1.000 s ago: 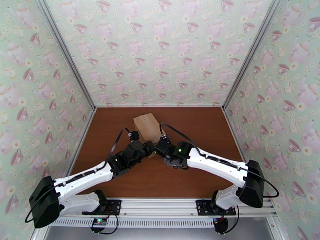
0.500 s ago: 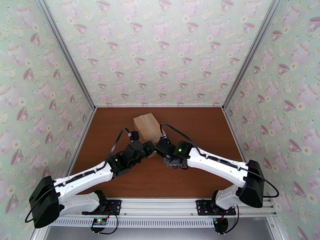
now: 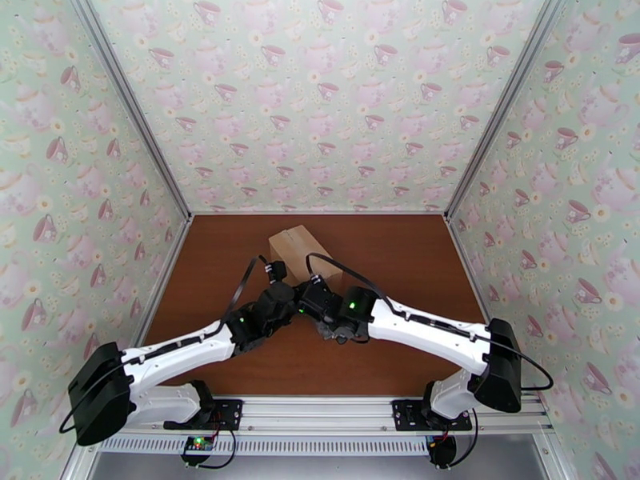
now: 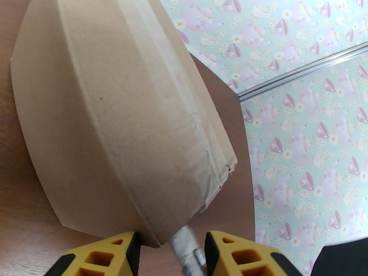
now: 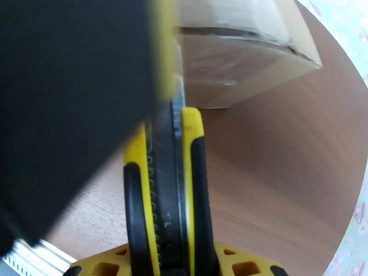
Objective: Unpack the express box
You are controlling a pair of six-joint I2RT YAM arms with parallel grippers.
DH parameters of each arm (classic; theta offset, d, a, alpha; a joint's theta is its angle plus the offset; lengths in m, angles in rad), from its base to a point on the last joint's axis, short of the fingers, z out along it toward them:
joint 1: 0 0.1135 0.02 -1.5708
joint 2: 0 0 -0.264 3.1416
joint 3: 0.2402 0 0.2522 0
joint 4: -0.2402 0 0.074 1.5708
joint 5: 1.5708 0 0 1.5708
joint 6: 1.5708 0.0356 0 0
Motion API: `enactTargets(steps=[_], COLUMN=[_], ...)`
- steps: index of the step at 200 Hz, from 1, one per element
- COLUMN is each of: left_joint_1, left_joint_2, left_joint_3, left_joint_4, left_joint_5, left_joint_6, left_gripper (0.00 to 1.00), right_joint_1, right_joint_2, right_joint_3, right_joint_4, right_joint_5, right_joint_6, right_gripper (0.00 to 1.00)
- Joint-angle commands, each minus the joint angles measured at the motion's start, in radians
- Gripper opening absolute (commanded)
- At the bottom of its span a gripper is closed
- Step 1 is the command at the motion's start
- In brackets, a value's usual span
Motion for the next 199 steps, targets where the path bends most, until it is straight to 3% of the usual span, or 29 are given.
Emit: enactTargets(steps=[1, 85, 163, 199], left_joint_1=[-0.007, -0.006, -0.007, -0.014], left_joint_2=[-0.003, -0.077, -0.208, -0.241], left_joint_3=[0.031, 0.026, 0.028, 0.058], left_joint_4=[0.035, -0.056, -0.237, -0.272], left_joint_5=[0.014, -0.038, -0.112, -0.066], left_joint_6=[0.001, 0.011, 0.024, 0.058], left_gripper=[0.44, 0.44, 0.44, 0.49], right_joint_1=[0.005, 0.004, -0.006, -0.053], right_joint_2=[0.013, -0.016, -0.161, -0.265], right_joint_3=[0.02, 0.025, -0.038, -0.089], right_joint_4=[0.005, -0.081, -0.13, -0.068], right_joint_5=[-0.023, 0.031, 0.083, 0.07], right_joint_6=[-0.019, -0.008, 0.035, 0.024], right_gripper=[0.0, 0.0, 0.0, 0.0])
